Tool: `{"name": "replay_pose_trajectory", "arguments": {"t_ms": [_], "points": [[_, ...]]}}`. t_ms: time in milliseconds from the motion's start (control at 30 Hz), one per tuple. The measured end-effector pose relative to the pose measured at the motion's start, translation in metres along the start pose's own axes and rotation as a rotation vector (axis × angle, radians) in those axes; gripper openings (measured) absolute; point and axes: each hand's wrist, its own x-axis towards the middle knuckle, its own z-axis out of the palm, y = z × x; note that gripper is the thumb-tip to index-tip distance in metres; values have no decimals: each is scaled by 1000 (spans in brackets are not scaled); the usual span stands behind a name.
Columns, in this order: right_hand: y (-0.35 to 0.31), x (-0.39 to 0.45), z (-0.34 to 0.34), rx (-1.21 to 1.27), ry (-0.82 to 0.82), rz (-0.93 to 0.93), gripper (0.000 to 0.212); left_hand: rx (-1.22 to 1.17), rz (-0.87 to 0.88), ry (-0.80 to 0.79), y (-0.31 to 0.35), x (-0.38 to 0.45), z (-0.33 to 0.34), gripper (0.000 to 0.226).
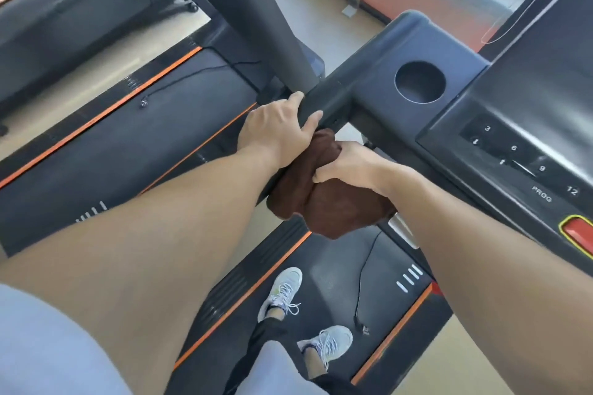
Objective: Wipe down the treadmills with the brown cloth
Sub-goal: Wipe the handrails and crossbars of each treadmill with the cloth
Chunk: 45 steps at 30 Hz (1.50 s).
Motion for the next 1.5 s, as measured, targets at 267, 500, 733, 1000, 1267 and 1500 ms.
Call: {"name": "replay_pose_trajectory", "arguments": {"t_ms": [267,500,733,1000,1267,1500], "points": [[66,-88,-8,-186,-38,199,10,67,48,-17,-1,0,3,64],[89,-107,14,-438,208,254,44,95,66,-25,-5,4,5,64],[-3,-28,38,-439,454,44,64,85,74,-10,-8,6,7,65],[-18,-8,38,-450,460,33,59,80,109,53,-5,3,7,62],[49,-77,39,-438,464,187,33,142,257,118,-7,1,12,68],[142,-173,40,-597,511,312,36,204,357,173,-9,-1,15,65]]}}
